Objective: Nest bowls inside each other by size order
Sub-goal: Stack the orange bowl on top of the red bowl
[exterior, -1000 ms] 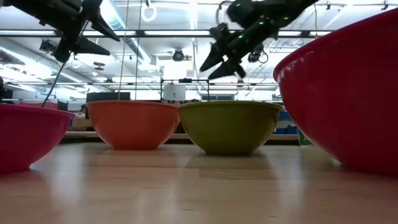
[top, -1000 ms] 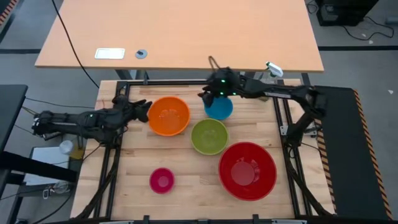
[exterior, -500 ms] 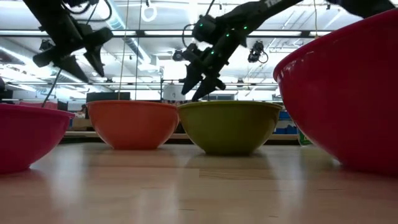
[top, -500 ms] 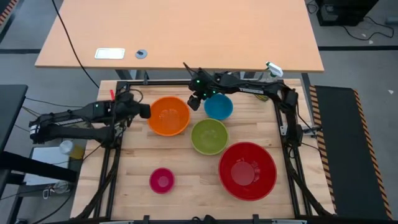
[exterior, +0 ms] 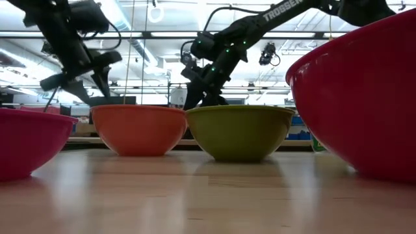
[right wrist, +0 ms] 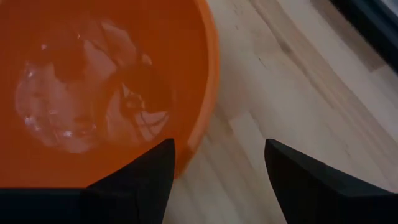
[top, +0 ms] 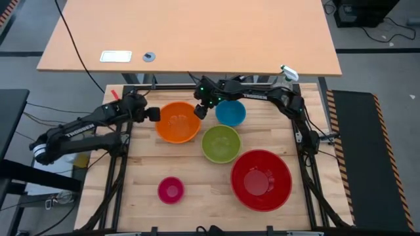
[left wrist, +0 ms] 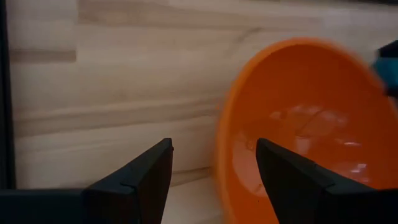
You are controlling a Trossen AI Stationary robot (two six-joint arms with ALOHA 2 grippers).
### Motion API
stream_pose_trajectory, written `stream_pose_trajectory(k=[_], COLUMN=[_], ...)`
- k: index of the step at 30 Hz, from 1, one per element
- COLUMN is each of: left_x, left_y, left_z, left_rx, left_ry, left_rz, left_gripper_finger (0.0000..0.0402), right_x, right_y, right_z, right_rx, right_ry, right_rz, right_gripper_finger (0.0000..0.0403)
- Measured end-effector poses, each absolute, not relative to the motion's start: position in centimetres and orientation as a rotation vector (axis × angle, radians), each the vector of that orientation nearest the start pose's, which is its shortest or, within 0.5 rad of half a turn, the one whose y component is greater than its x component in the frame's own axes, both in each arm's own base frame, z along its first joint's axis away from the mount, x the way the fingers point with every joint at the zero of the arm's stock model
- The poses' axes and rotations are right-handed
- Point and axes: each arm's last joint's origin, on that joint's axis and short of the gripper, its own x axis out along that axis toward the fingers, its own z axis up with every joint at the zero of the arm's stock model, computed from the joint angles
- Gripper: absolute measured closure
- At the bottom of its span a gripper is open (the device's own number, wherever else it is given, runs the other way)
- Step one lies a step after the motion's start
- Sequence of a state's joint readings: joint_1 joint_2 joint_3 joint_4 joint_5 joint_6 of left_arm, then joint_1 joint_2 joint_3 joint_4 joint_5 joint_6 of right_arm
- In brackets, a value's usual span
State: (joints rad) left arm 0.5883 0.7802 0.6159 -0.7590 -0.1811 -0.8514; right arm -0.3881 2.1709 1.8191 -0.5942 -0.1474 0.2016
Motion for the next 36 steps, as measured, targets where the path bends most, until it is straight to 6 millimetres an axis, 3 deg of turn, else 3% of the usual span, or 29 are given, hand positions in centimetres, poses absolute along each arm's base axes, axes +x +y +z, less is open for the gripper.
stream_pose_trajectory(k=[13, 18, 23, 29, 36], left_x=[12.5, 13.1, 13.3, 13.6, 13.7], left_y=[9.4, 9.2, 9.0, 9.1, 9.2], left_z=[19.6, 19.3, 19.4, 19.5, 19.6], left_rx=[-1.034, -1.028, -1.022, -1.013, -1.013], left_ry=[0.661, 0.686, 0.691, 0.681, 0.674], left_rz=[0.962, 0.912, 0.870, 0.821, 0.812], left_gripper_finger=[0.0166, 0.0176, 0.0215, 0.0247, 0.0271], right_x=[45.0, 45.2, 45.4, 45.5, 45.4], right_y=[-17.2, -16.6, -16.4, -16.7, -16.7], right_z=[19.3, 19.0, 19.1, 19.3, 19.2], right_rx=[0.451, 0.445, 0.477, 0.580, 0.578], right_ry=[0.938, 0.948, 0.931, 0.895, 0.905], right_rz=[-0.302, -0.295, -0.246, -0.201, -0.212], right_gripper_finger=[0.0168, 0.0209, 0.0240, 0.0243, 0.0247])
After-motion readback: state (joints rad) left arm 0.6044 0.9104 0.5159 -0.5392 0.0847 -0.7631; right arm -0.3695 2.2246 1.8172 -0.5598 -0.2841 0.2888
